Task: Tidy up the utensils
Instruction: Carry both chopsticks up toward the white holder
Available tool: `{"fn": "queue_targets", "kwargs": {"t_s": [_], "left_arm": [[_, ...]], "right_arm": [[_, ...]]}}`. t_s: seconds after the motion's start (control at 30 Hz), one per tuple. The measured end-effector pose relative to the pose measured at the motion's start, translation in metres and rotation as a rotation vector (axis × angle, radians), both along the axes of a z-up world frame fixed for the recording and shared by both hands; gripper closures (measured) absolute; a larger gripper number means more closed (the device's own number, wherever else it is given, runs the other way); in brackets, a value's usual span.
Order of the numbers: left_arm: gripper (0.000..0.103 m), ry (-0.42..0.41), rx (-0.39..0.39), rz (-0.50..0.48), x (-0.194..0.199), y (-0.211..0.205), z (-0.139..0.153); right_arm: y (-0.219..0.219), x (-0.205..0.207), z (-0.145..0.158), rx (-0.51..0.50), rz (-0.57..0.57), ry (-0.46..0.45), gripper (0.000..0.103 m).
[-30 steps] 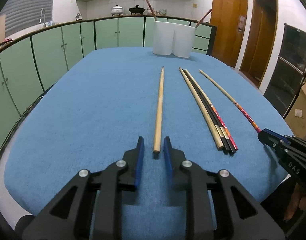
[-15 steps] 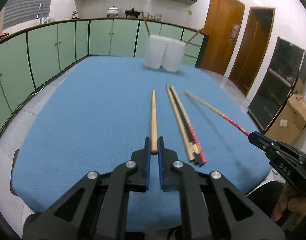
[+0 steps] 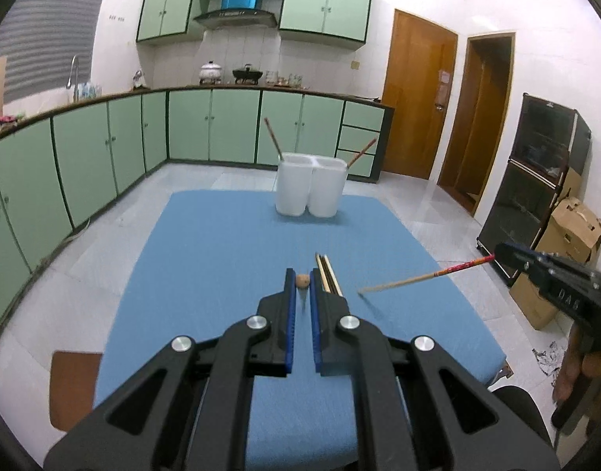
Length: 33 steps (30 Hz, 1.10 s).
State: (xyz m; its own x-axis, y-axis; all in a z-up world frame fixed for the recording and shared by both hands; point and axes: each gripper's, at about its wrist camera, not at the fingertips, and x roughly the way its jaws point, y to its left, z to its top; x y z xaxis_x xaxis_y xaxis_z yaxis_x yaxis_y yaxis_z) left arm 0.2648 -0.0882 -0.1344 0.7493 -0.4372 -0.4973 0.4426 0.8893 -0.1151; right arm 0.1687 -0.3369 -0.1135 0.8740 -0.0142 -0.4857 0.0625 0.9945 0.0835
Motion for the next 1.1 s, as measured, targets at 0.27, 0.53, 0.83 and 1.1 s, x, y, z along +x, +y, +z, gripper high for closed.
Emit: {"fn": "queue_targets", "kwargs": {"t_s": [0.27, 0.53, 0.83, 1.1], "left_arm": [[0.097, 0.029, 0.014, -0.050, 0.019, -0.005, 0.019], [0.097, 0.042, 0.011, -0.069, 0.043, -0.006, 0.038], [0.097, 0.021, 0.032, -0.082, 0.046, -0.017, 0.054], [0.097, 0.003, 0.038, -0.096, 0.050, -0.021, 0.071]], "right_arm": [[-0.003, 0.032, 0.022, -0.028, 0.040, 0.026, 0.097], [-0.020, 0.068, 0.038, -0.002, 0.066, 0.083, 0.097], [-0.023, 0.088, 0.058, -0.020, 0.104, 0.114, 0.097], [-0.016, 0.095, 0.073, -0.052, 0.120, 0.098, 0.097]]}}
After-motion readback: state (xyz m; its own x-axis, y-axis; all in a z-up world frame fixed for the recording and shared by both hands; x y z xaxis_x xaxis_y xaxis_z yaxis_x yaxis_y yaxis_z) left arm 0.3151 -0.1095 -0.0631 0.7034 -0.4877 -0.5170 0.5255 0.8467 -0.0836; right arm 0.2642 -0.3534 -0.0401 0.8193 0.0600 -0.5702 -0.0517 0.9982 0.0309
